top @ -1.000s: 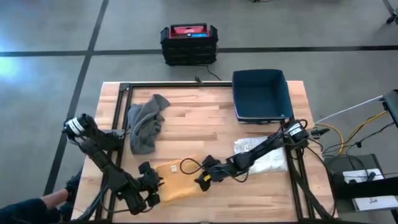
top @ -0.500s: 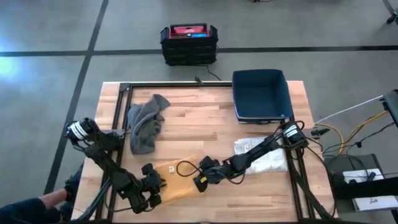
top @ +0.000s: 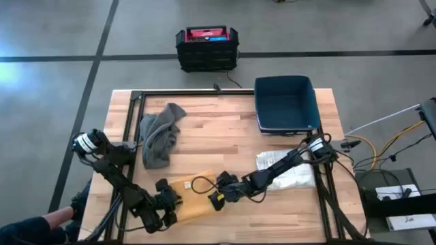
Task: Fold towel
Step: Stack the folded yellow towel on top of the folded white towel
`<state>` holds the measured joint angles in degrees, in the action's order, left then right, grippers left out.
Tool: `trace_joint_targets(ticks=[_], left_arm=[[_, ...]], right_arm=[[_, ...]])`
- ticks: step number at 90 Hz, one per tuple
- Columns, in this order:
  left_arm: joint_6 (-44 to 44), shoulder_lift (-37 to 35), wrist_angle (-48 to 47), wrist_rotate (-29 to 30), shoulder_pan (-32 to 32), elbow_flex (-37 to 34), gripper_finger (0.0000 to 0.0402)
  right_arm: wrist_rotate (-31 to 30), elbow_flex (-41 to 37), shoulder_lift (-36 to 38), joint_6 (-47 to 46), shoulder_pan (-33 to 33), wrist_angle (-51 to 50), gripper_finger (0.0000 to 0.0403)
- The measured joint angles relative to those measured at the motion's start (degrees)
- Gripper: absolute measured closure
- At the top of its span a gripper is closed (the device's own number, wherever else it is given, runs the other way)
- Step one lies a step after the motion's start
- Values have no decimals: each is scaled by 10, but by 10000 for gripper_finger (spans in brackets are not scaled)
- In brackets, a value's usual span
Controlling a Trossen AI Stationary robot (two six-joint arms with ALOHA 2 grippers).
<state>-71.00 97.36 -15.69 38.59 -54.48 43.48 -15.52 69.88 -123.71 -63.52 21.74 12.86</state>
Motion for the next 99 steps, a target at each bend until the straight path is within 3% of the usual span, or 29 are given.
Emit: trace_joint_targets(ticks=[9, 22, 26, 36, 73, 99], left_arm=[[0, 0, 1, 0, 0, 0, 326], [8, 0, 1, -1, 0, 0, 326], [14, -2, 0, -2, 0, 0, 326], [31, -17, -18, -12, 0, 13, 326], [67, -64, -89, 23, -1, 69, 326], [65, -64, -88, 24, -2, 67, 326]], right_arm=[[-1, 2, -1, 15, 0, -1, 250], [3, 2, -1, 66, 0, -1, 370], [5, 2, 2, 87, 0, -2, 386], [9, 5, 22, 90, -3, -67, 385], [6, 74, 154, 119, -31, -536, 400], [10, 75, 234, 56, -35, -736, 402]])
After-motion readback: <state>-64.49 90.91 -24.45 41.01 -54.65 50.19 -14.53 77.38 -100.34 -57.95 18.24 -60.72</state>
